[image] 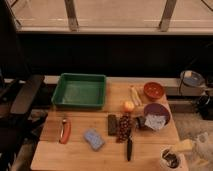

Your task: Stack cups into tray

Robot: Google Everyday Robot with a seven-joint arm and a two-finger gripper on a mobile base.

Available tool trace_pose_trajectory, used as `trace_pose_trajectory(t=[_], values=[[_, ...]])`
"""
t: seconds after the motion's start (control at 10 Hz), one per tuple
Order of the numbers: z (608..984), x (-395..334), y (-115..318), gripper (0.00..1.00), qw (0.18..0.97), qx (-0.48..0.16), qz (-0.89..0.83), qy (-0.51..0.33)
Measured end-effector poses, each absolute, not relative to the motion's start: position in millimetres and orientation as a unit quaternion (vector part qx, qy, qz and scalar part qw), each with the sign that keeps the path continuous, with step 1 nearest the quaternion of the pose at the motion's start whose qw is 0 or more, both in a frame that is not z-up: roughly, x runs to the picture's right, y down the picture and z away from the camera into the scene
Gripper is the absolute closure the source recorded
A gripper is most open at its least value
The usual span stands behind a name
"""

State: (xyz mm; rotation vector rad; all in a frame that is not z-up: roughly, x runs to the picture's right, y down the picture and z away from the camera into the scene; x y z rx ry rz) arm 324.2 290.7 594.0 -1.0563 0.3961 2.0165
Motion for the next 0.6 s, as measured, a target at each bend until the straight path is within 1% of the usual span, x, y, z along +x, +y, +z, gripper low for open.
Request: trace_pose_trajectory(t=[0.3, 0.6], values=[[599, 325, 295, 0.38, 0.405, -0.414, 0.801, 0.154], [615, 330, 310, 0.38, 0.395, -0.409, 0.809, 0.152]])
